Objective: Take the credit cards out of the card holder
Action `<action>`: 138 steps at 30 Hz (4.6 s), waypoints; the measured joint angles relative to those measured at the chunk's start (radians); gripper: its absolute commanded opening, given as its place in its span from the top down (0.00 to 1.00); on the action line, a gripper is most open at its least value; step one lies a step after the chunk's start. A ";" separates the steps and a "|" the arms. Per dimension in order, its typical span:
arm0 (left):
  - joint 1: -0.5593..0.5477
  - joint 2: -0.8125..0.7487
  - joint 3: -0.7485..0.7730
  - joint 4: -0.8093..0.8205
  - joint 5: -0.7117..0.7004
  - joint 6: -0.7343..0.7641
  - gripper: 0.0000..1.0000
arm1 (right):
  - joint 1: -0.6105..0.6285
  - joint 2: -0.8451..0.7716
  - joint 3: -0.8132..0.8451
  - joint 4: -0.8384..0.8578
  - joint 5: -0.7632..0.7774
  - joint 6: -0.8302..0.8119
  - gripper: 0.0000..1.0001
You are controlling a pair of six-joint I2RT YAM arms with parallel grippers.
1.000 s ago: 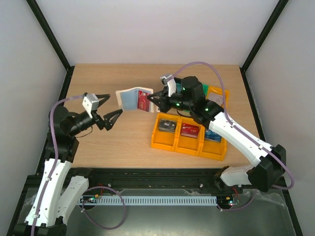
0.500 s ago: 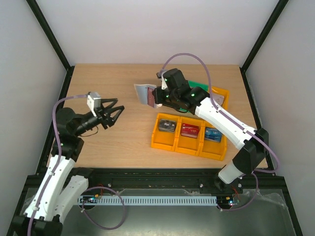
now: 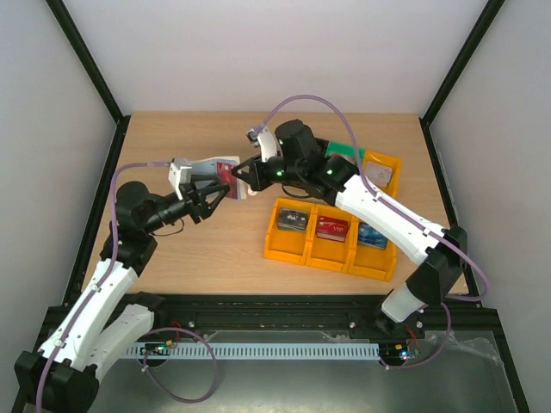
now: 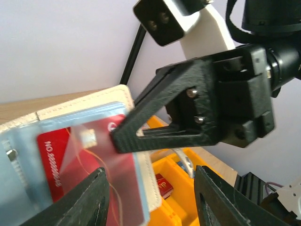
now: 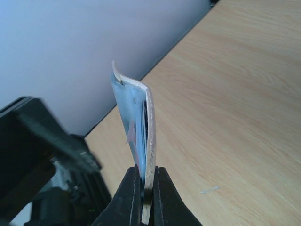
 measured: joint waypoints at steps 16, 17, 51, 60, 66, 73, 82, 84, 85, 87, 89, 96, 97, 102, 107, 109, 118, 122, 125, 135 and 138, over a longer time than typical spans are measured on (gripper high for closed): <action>0.077 -0.071 0.000 -0.014 0.024 0.004 0.61 | -0.023 -0.106 -0.121 0.235 -0.304 -0.041 0.99; 0.077 -0.074 -0.001 -0.008 0.036 0.007 0.65 | -0.025 -0.111 -0.134 0.260 -0.320 -0.036 0.98; 0.076 0.005 0.084 0.009 0.200 0.035 0.80 | -0.079 -0.134 -0.172 0.400 -0.491 -0.046 0.99; 0.071 0.027 0.074 0.065 0.173 -0.004 0.70 | -0.082 -0.108 -0.153 0.413 -0.442 -0.069 0.99; 0.071 0.023 0.038 0.122 0.106 -0.061 0.68 | -0.083 -0.038 -0.085 0.413 -0.361 -0.094 0.99; 0.029 0.056 0.004 0.152 0.151 -0.145 0.97 | -0.083 0.003 -0.082 0.458 -0.258 -0.095 0.98; -0.035 0.037 0.029 0.208 0.298 -0.118 0.98 | -0.061 0.027 -0.183 0.459 -0.321 -0.110 0.97; -0.035 0.035 0.029 0.208 0.296 -0.111 0.98 | -0.070 0.027 -0.188 0.457 -0.343 -0.112 0.96; -0.035 0.035 0.029 0.209 0.295 -0.108 0.98 | -0.073 0.027 -0.188 0.457 -0.356 -0.113 0.96; -0.035 0.035 0.029 0.207 0.293 -0.102 0.98 | -0.079 0.022 -0.191 0.462 -0.386 -0.108 0.97; -0.035 0.035 0.029 0.199 0.293 -0.088 0.98 | -0.082 0.008 -0.211 0.483 -0.407 -0.096 0.98; -0.026 0.025 0.029 0.137 0.292 -0.034 0.98 | -0.082 -0.036 -0.254 0.538 -0.457 -0.064 0.98; -0.021 0.021 0.029 0.133 0.291 -0.032 0.98 | -0.082 -0.036 -0.253 0.539 -0.455 -0.064 0.98; 0.022 -0.010 0.018 0.103 0.258 -0.017 0.98 | -0.087 -0.032 -0.246 0.526 -0.429 -0.063 0.98; 0.062 -0.016 0.013 0.065 0.225 0.001 0.96 | -0.103 -0.002 -0.243 0.518 -0.407 -0.050 0.98; 0.080 -0.016 0.013 0.056 0.220 0.006 0.88 | -0.113 0.010 -0.243 0.508 -0.390 -0.044 0.98; 0.204 0.006 0.020 -0.208 0.002 0.055 0.40 | -0.132 0.136 -0.241 0.524 -0.292 0.051 0.98; 0.276 0.050 -0.005 -0.326 -0.208 0.037 0.40 | -0.133 0.286 -0.208 0.557 -0.262 0.140 0.98; 0.317 0.081 -0.070 -0.344 -0.292 0.001 0.40 | -0.142 0.394 -0.164 0.551 -0.242 0.189 0.98; 0.331 0.125 -0.241 -0.295 -0.408 -0.081 0.39 | -0.250 0.690 0.154 0.378 -0.132 0.203 0.92; 0.331 0.127 -0.260 -0.266 -0.422 -0.088 0.39 | -0.275 0.765 0.269 0.272 -0.061 0.140 0.71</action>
